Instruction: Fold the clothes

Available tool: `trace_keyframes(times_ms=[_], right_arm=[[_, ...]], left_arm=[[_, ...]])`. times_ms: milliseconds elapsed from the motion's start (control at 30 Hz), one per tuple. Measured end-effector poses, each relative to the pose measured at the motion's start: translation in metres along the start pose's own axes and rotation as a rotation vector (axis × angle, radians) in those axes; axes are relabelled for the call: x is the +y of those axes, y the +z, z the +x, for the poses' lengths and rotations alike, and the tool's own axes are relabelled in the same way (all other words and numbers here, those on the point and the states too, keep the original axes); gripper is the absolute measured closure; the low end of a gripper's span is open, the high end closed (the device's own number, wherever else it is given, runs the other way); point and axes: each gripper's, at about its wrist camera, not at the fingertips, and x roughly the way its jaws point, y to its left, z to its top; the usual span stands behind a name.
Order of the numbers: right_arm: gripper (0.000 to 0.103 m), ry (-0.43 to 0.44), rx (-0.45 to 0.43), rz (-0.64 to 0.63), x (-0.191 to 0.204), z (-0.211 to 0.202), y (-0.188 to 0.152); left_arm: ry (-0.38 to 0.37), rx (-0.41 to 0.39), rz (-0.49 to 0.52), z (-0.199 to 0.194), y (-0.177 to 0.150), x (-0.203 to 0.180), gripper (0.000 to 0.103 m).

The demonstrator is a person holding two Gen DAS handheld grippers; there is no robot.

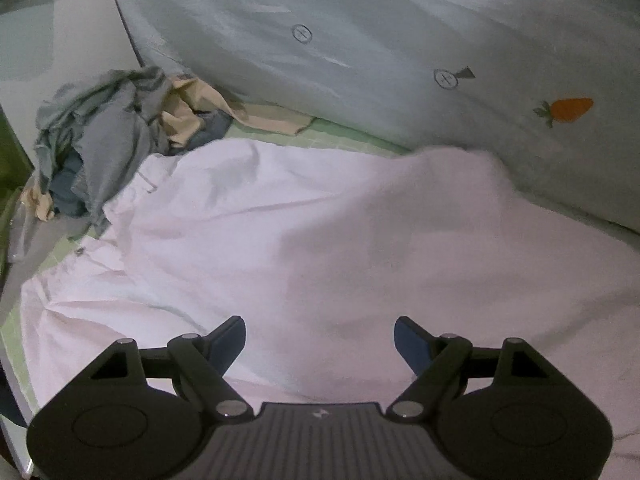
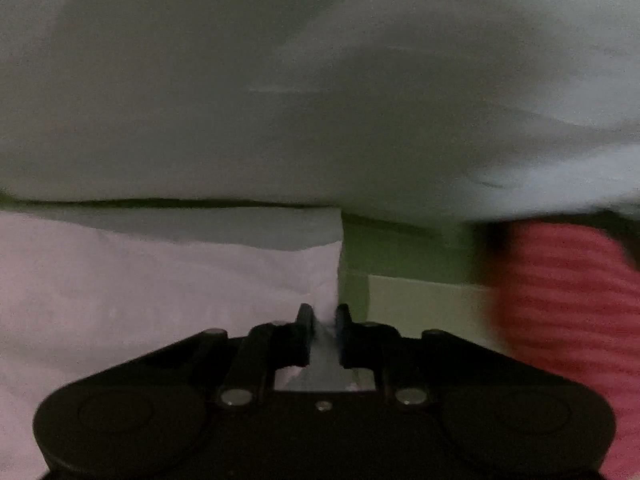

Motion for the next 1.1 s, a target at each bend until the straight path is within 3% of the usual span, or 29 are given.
trace_keyframes(times_ms=[67, 233, 333, 400, 567, 633, 800, 1100], right_arm=[[0.09, -0.061, 0.012, 0.087, -0.018, 0.001, -0.004], [0.078, -0.121, 0.052, 0.091, -0.023, -0.002, -0.001], [0.052, -0.112, 0.011, 0.127, -0.024, -0.038, -0.007], [0.029, -0.108, -0.016, 0.163, -0.025, -0.066, -0.017], [0.026, -0.089, 0.002, 0.29, -0.03, -0.145, -0.083], [0.022, -0.113, 0.031, 0.345, -0.03, -0.178, -0.117], [0.009, -0.07, 0.102, 0.407, -0.026, -0.224, -0.179], [0.001, -0.1, 0.139, 0.396, 0.012, -0.286, -0.239]], left_arm=[[0.005, -0.006, -0.015, -0.004, -0.002, 0.01, 0.021], [-0.012, -0.011, -0.098, -0.01, -0.007, 0.041, 0.021], [-0.036, -0.028, -0.131, -0.017, -0.015, 0.057, 0.02], [-0.058, -0.043, -0.145, -0.021, -0.022, 0.066, 0.016], [-0.112, -0.049, -0.17, -0.03, -0.047, 0.086, 0.016], [-0.135, -0.041, -0.183, -0.032, -0.057, 0.092, 0.016], [-0.165, -0.03, -0.153, -0.04, -0.081, 0.099, 0.016], [-0.185, -0.01, -0.128, -0.049, -0.109, 0.117, 0.015]])
